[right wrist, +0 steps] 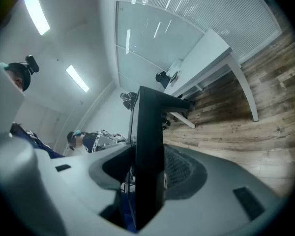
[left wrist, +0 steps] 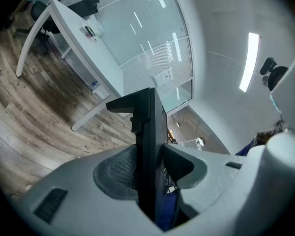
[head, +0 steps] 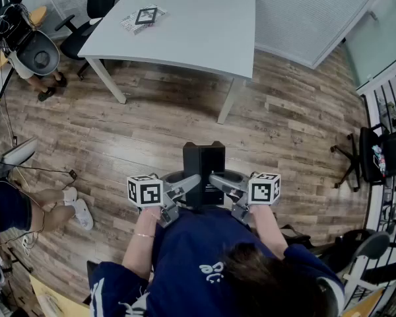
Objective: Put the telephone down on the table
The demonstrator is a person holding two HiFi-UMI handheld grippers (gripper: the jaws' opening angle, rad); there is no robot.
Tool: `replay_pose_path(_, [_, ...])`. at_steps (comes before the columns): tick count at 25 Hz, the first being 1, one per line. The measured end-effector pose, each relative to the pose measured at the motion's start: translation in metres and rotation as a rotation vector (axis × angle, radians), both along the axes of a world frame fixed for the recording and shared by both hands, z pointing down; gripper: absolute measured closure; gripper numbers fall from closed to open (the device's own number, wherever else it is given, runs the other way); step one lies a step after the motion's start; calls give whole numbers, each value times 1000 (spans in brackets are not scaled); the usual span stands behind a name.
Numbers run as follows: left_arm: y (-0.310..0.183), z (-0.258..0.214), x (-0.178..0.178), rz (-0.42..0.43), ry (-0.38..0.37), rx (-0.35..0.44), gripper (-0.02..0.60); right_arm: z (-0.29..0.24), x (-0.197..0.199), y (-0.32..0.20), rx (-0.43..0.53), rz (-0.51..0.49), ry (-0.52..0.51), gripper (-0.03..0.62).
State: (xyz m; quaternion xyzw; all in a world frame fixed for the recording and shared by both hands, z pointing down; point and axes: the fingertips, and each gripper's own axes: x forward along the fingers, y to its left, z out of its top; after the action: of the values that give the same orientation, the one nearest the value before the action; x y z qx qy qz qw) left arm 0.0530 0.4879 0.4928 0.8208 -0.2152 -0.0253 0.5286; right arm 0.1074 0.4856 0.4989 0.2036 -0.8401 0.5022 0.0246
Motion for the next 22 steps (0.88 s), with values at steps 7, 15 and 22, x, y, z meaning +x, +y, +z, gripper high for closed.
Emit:
replay_pose_path(7, [1, 0, 4, 2, -5, 14, 410, -1, 4, 1, 11, 14, -5, 387])
replay_pose_path(15, [-10, 4, 13, -36, 19, 11, 410, 1, 13, -13, 24, 18, -4, 384])
replay_pose_path(22, [-35, 10, 13, -21, 21, 6, 410, 8, 13, -37, 5, 51, -6, 384])
